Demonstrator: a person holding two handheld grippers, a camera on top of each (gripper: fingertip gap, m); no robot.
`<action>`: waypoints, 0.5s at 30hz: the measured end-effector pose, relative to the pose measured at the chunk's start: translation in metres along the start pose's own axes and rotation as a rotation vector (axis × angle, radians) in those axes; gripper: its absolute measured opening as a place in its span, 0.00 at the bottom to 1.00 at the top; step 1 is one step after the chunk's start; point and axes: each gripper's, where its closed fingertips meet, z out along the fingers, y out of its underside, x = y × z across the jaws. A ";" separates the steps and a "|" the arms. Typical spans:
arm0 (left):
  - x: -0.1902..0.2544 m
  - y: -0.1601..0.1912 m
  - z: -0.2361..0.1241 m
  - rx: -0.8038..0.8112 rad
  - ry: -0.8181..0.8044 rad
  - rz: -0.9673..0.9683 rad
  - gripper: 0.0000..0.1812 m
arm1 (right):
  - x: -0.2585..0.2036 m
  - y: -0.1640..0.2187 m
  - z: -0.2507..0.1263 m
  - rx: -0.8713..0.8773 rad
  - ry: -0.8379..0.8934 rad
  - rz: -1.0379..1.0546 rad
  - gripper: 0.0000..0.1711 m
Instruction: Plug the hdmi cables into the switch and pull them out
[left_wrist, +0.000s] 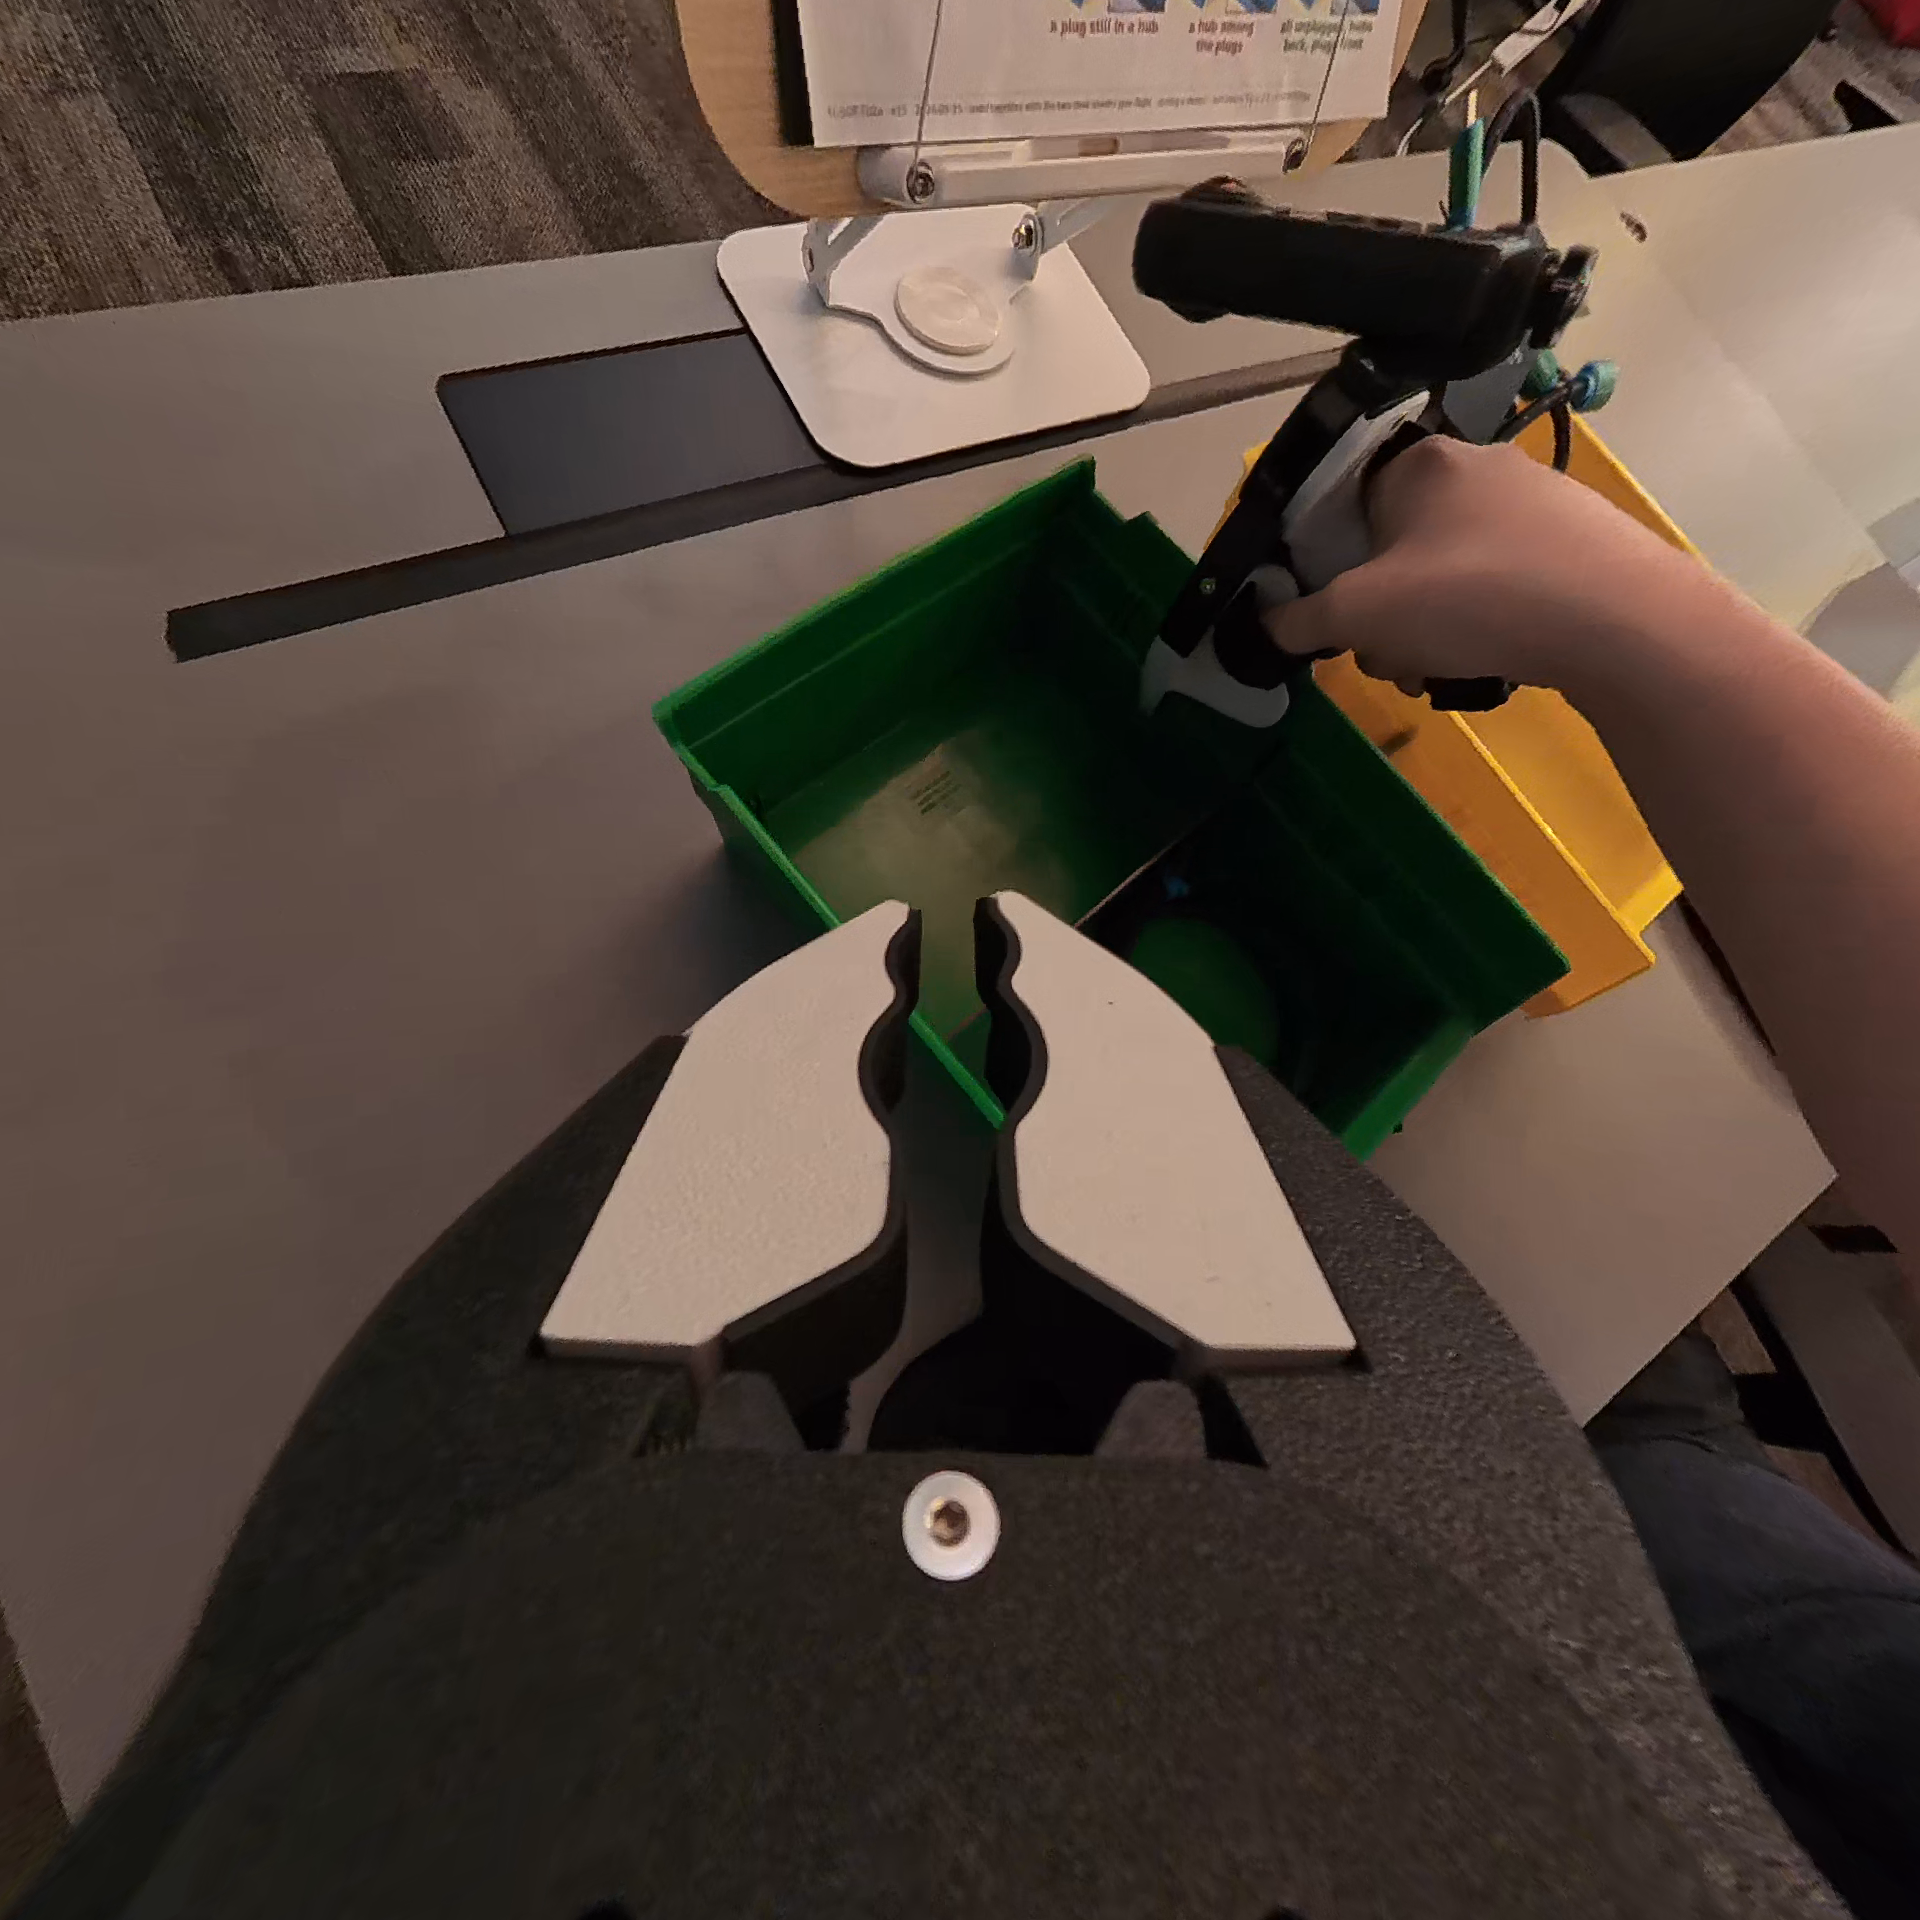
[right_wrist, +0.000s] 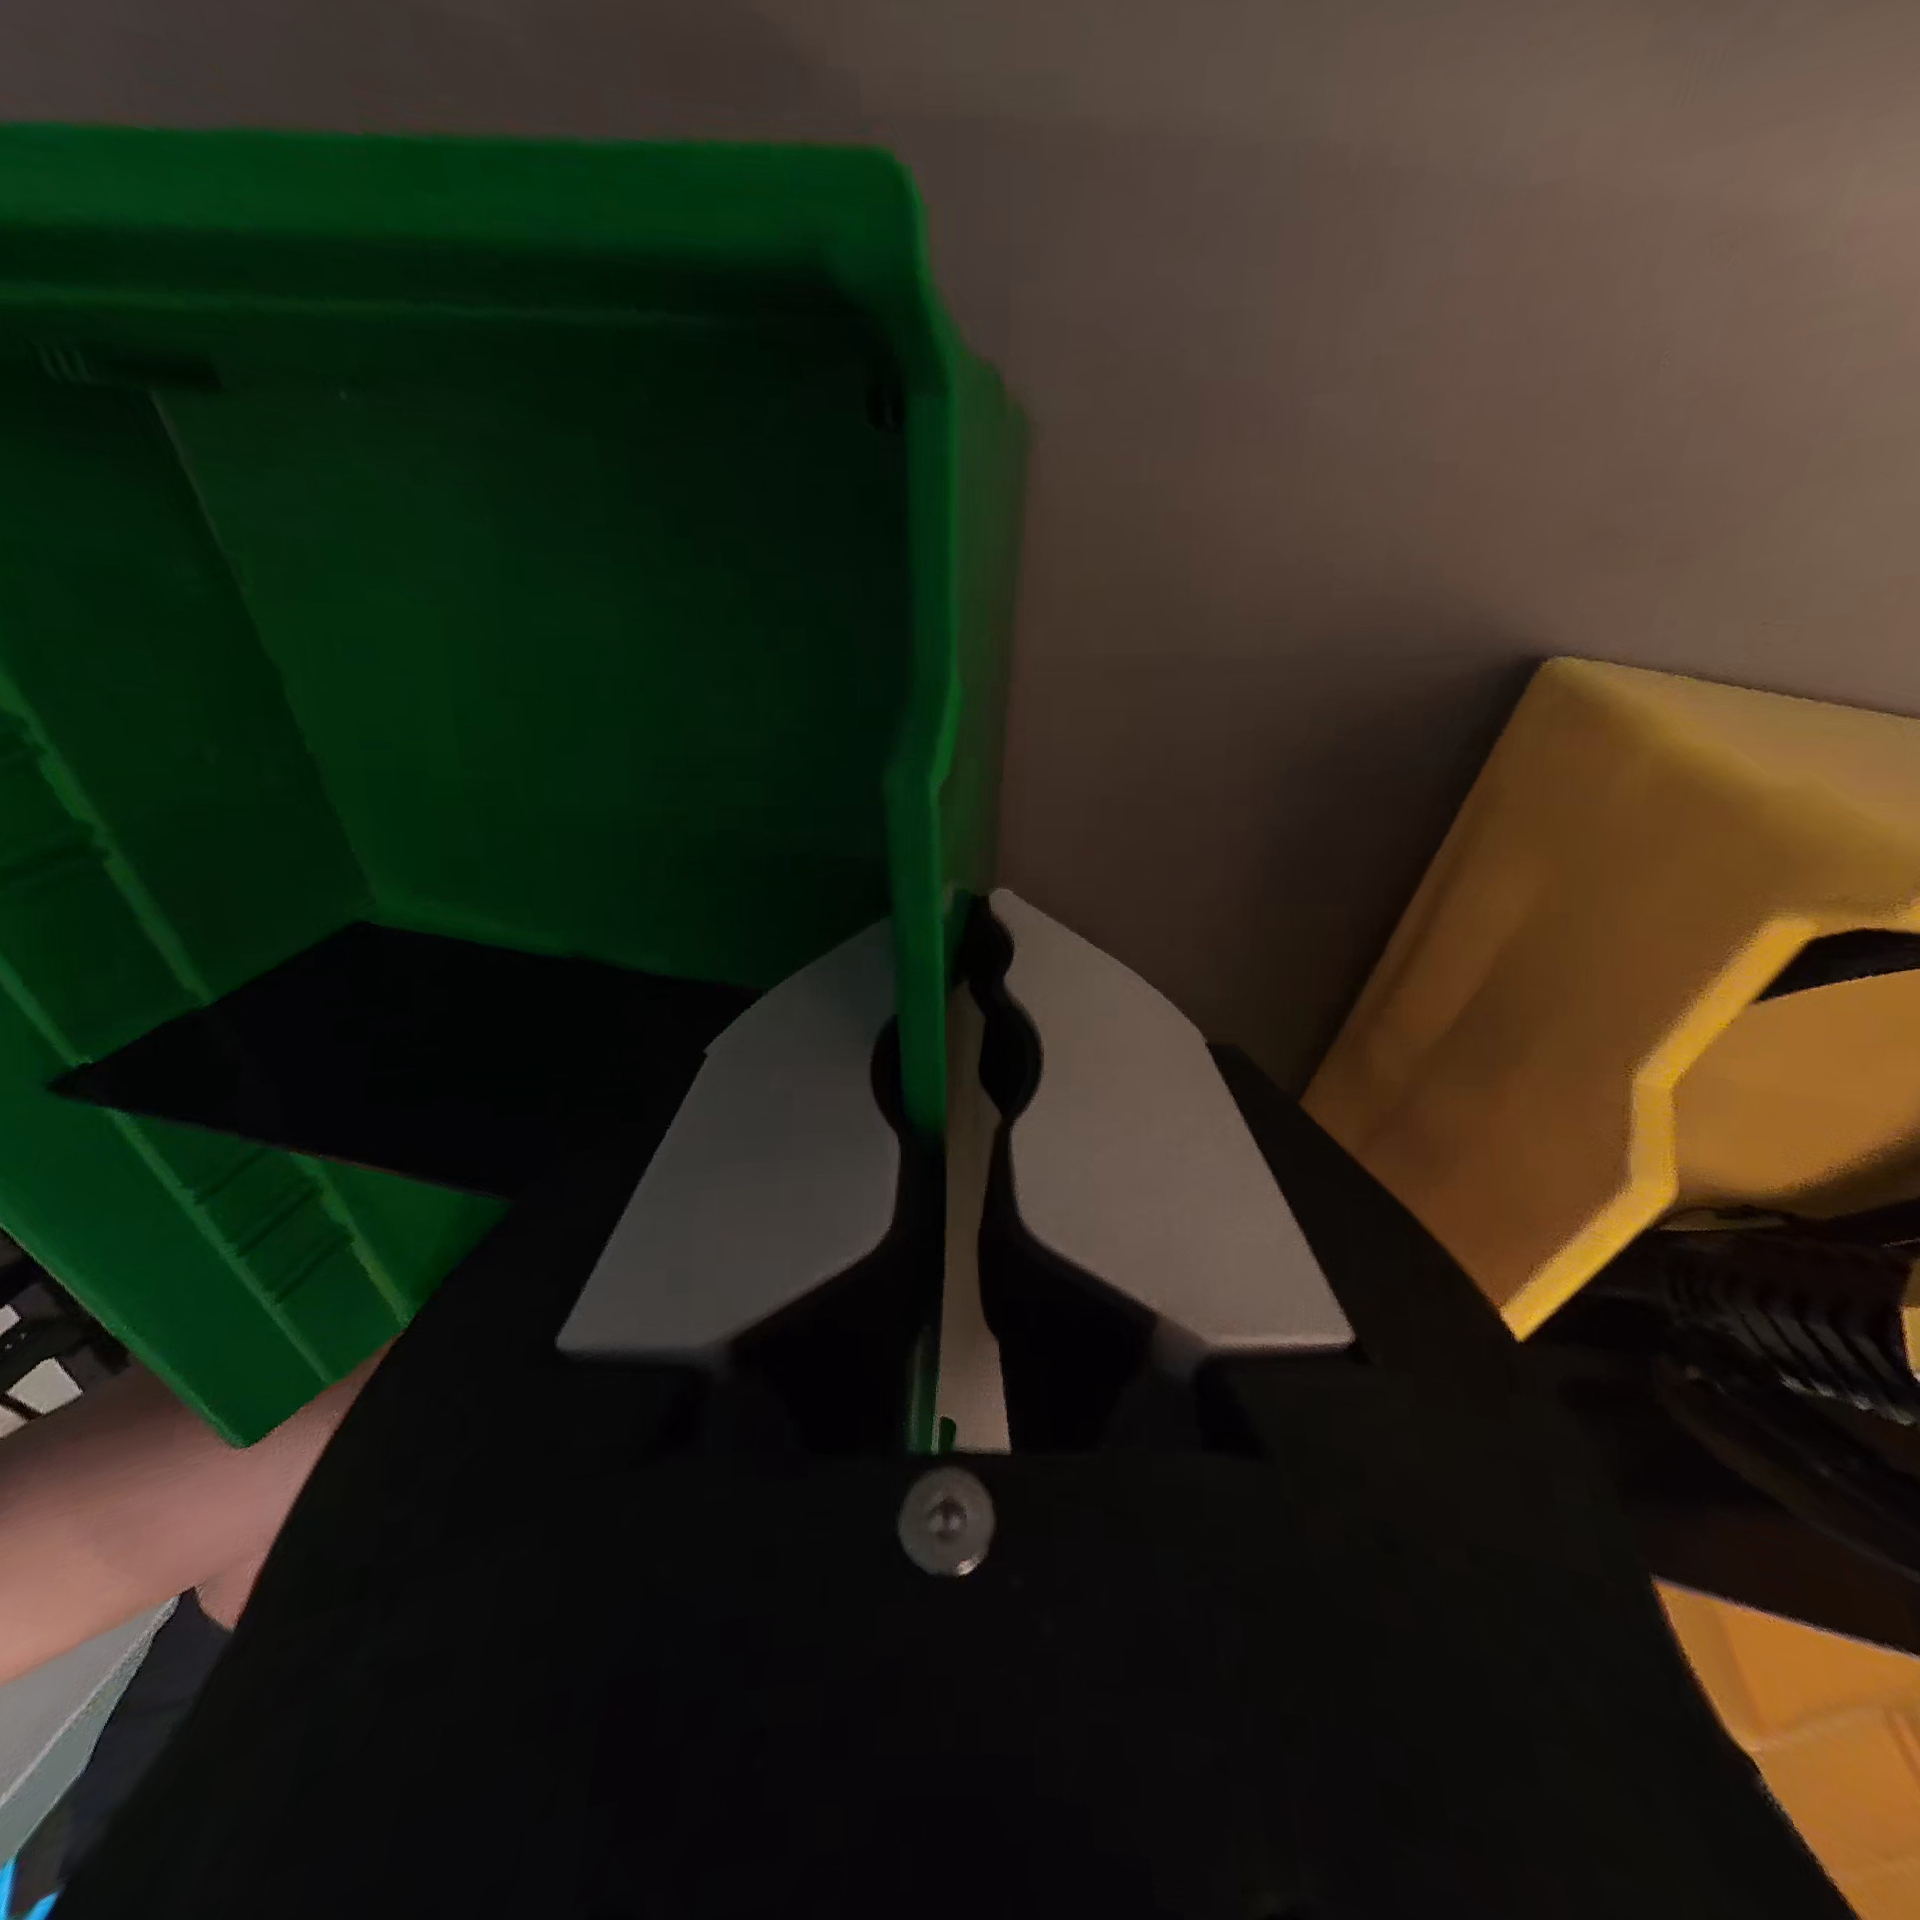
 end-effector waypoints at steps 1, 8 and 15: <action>0.000 -0.001 -0.002 0.008 0.002 -0.001 0.05 | -0.003 0.000 -0.001 -0.009 0.001 -0.010 0.04; 0.009 -0.035 -0.031 0.243 -0.002 -0.002 0.05 | -0.019 0.006 -0.020 -0.056 -0.048 -0.077 0.04; 0.026 -0.050 -0.063 0.400 -0.001 0.026 0.07 | -0.020 0.021 -0.083 -0.056 -0.062 -0.151 0.04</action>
